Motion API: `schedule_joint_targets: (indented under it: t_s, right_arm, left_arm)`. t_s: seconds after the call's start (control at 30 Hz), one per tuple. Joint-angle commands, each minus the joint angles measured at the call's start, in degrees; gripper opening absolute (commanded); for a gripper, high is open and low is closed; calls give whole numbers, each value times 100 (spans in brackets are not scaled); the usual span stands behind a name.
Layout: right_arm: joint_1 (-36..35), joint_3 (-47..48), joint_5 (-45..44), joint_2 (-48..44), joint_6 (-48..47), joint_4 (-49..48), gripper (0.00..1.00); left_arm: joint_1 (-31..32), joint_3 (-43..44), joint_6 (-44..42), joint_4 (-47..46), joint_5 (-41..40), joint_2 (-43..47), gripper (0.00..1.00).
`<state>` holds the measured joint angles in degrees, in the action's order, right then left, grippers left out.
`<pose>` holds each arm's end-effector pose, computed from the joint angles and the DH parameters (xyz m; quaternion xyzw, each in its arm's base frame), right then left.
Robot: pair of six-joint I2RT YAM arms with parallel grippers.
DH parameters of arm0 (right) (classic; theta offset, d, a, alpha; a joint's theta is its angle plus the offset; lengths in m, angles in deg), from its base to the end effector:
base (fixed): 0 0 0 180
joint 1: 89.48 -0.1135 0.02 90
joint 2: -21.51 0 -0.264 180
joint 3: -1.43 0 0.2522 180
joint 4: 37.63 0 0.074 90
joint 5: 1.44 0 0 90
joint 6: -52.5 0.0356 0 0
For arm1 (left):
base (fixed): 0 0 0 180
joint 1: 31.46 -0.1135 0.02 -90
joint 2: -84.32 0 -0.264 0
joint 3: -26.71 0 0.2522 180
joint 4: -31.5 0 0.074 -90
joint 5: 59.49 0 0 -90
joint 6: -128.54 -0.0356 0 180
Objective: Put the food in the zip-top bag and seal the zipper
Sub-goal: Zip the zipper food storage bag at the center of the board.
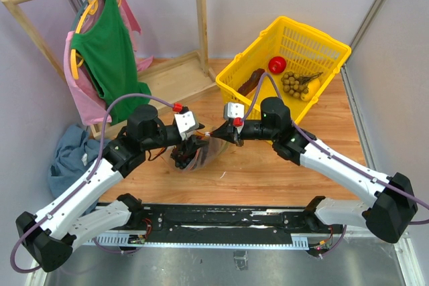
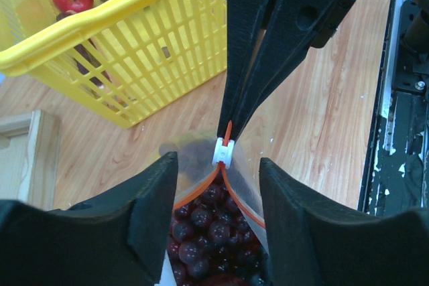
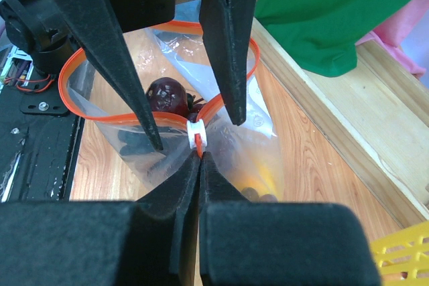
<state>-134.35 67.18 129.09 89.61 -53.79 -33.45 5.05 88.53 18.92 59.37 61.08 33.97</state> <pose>0.1778 0.2096 0.3366 -0.5546 0.4854 0.4046 0.5414 0.1493 -0.1330 0.3374 0.5027 0.6073 -0.2937 0.5406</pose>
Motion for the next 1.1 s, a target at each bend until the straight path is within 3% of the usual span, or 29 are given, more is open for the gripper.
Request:
schedule_joint_targets:
  t_s: [0.0, 0.53, 0.7, 0.97, 1.07]
  right_arm:
    - [61, -40, -139, -262, -35, -368, 1]
    - [124, -179, -370, -405, 6, -497, 1]
    - [156, -195, -405, -406, 36, -514, 1]
    - [189, -228, -411, -420, 46, -492, 1]
    - [204, -211, -437, -388, 56, -495, 1]
  left_arm:
    - [-4, 248, -206, -221, 189, -58, 60]
    - [-2, 714, -686, 261, 593, -669, 57]
    - [-4, 682, -714, 312, 411, -708, 41]
    - [-4, 694, -737, 403, 290, -604, 4]
    - [-4, 720, -738, 443, 354, -559, 0]
